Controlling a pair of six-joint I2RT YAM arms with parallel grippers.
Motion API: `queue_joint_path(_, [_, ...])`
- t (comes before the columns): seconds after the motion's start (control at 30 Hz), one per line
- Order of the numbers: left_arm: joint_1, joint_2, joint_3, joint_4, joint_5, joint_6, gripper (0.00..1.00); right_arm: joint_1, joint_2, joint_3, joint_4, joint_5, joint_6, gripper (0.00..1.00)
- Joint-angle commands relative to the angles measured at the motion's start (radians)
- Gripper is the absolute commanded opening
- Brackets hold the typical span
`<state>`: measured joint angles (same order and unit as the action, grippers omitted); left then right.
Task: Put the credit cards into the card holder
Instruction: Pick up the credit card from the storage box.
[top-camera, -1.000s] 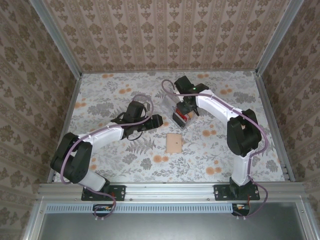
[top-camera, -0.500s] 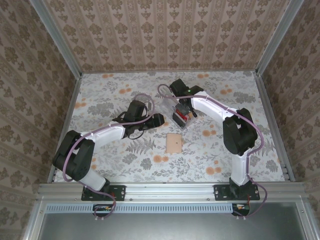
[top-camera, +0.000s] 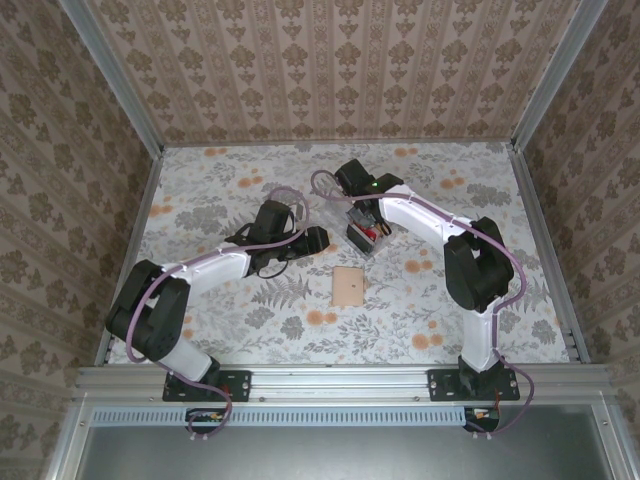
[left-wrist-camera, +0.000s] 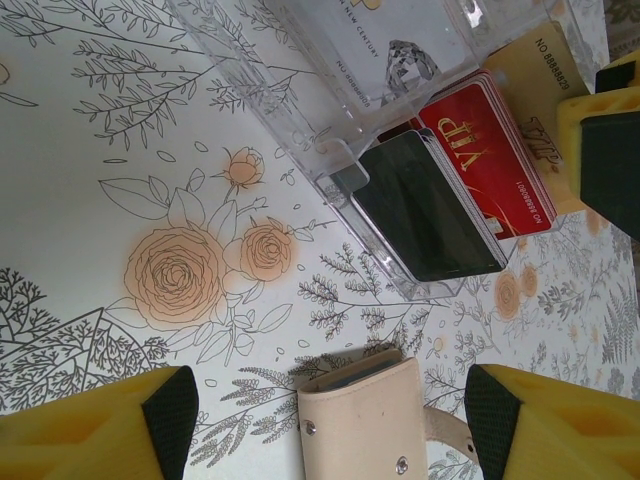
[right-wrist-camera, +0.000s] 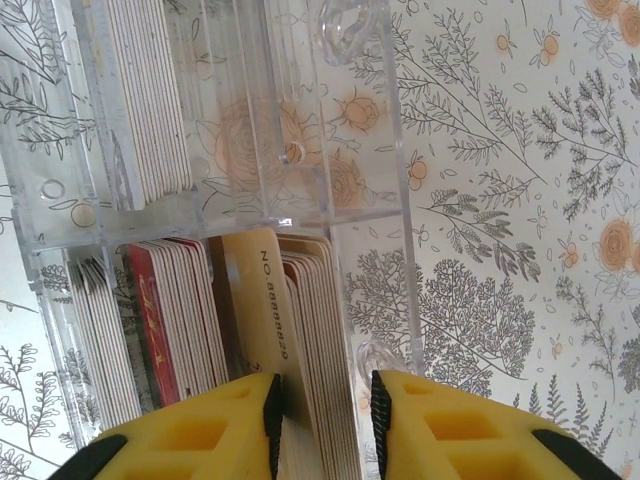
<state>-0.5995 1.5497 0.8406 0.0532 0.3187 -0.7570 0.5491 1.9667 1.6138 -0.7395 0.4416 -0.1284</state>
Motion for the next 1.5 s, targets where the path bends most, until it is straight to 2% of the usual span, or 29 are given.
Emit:
queue_joint_path(0.0, [0.006,0.010,0.023,0.005,0.016,-0.012,0.74,-0.002,-0.029,-0.011,0.008,0.031,0.000,0.29])
queue_joint_path(0.17, [0.006,0.010,0.023,0.004,0.016,-0.011,0.73,-0.002,-0.033,-0.008,0.007,0.032,-0.001,0.23])
queue_joint_path(0.67, [0.006,0.015,0.027,0.002,0.017,-0.011,0.73,-0.002,-0.068,-0.020,0.001,0.009,0.010,0.17])
queue_joint_path(0.83, [0.005,0.016,0.028,0.001,0.017,-0.010,0.73,-0.002,-0.087,-0.026,-0.009,-0.030,0.019,0.10])
queue_joint_path(1.27, [0.006,0.006,0.030,0.000,0.025,-0.013,0.73,-0.006,-0.162,-0.049,-0.016,-0.127,0.086,0.10])
queue_joint_path(1.47, [0.010,-0.012,0.035,-0.005,0.034,-0.010,0.73,-0.032,-0.243,-0.068,-0.016,-0.243,0.142,0.10])
